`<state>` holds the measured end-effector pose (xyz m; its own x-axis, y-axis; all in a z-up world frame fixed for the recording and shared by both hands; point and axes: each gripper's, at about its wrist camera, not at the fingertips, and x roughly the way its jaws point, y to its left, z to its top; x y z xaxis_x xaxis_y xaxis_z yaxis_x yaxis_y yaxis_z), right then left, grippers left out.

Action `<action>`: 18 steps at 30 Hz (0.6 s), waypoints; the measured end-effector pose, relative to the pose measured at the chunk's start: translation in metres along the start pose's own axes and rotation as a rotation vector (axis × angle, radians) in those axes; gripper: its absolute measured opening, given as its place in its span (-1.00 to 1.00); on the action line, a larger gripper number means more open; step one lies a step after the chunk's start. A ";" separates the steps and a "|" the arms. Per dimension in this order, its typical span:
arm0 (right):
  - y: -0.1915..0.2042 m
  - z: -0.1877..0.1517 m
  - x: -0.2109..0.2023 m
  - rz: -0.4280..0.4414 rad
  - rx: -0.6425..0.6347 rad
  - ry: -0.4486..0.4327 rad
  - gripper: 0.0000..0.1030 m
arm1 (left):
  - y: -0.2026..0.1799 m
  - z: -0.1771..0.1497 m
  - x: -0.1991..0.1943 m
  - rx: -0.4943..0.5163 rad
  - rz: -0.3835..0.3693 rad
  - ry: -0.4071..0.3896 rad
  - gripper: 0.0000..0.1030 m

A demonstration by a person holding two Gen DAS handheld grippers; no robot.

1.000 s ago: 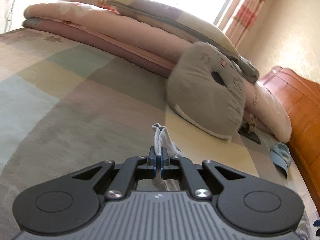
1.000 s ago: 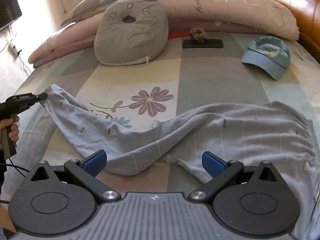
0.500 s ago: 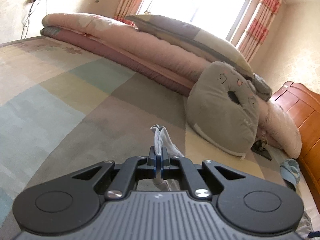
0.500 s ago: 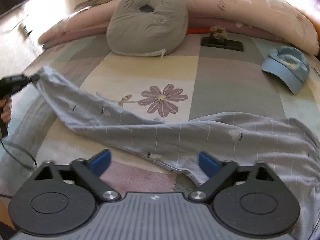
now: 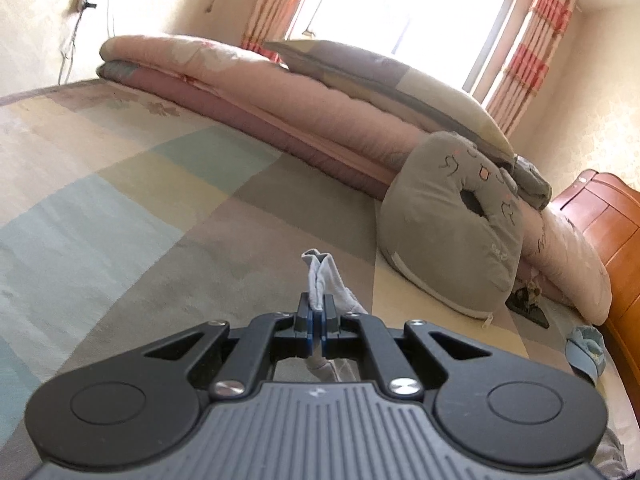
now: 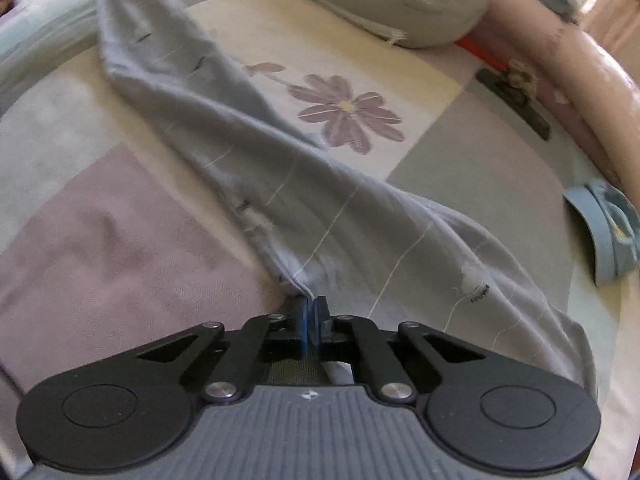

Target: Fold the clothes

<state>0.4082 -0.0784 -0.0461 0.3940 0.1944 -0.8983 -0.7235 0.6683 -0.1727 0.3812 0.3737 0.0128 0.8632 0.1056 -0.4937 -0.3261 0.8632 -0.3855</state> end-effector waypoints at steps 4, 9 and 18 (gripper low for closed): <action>-0.003 -0.011 -0.010 0.111 -0.041 0.050 -0.91 | 0.003 -0.007 -0.016 -0.044 0.054 -0.019 -0.96; -0.019 -0.020 -0.022 0.214 -0.048 0.036 -0.66 | 0.009 -0.028 -0.013 -0.070 0.135 0.059 -0.96; -0.096 0.025 -0.022 0.145 0.001 -0.152 -0.29 | 0.003 -0.048 -0.015 -0.075 0.200 0.092 -0.96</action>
<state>0.4832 -0.1288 0.0001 0.3663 0.3947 -0.8426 -0.7784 0.6261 -0.0452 0.3489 0.3509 -0.0189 0.7406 0.2223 -0.6342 -0.5180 0.7900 -0.3281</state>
